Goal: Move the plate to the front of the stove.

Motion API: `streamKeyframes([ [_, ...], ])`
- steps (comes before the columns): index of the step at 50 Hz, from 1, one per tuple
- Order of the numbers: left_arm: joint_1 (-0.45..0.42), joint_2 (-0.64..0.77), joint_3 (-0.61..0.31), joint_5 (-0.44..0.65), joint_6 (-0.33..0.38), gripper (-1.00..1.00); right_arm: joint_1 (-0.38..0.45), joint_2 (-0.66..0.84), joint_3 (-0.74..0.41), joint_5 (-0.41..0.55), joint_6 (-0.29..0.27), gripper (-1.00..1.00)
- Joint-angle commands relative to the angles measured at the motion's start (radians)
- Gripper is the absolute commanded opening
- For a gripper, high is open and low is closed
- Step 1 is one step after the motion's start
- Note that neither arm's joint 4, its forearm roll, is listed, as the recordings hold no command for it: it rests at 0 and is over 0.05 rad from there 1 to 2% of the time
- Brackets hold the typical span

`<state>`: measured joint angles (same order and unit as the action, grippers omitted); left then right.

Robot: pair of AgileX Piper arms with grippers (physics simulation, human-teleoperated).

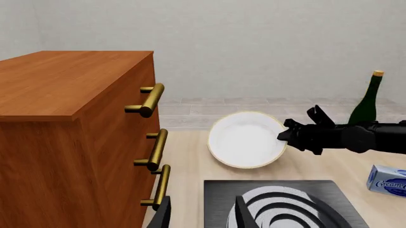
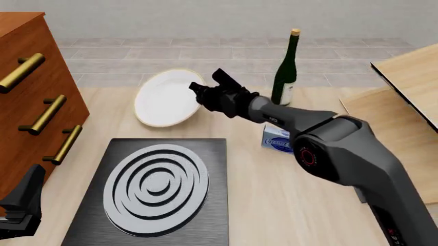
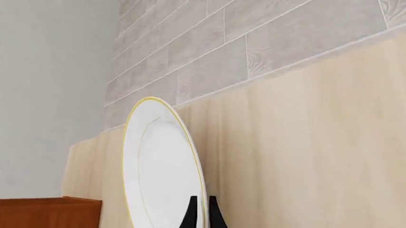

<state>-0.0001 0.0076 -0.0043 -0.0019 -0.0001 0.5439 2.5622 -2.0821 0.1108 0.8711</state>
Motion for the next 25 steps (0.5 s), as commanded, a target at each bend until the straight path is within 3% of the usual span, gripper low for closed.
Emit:
streamKeyframes([
  [1, 0.0, 0.0, 0.0, 0.0, 0.0, 1.0, -0.004, 0.057, -0.096, 0.048, 0.003, -1.0],
  [8, 0.0, 0.0, 0.0, 0.0, 0.0, 1.0, -0.005, 0.115, -0.159, 0.074, 0.008, -1.0],
  [25, 0.0, 0.0, 0.0, 0.0, 0.0, 1.0, -0.005, 0.17, -0.186, 0.073, 0.002, -1.0],
])
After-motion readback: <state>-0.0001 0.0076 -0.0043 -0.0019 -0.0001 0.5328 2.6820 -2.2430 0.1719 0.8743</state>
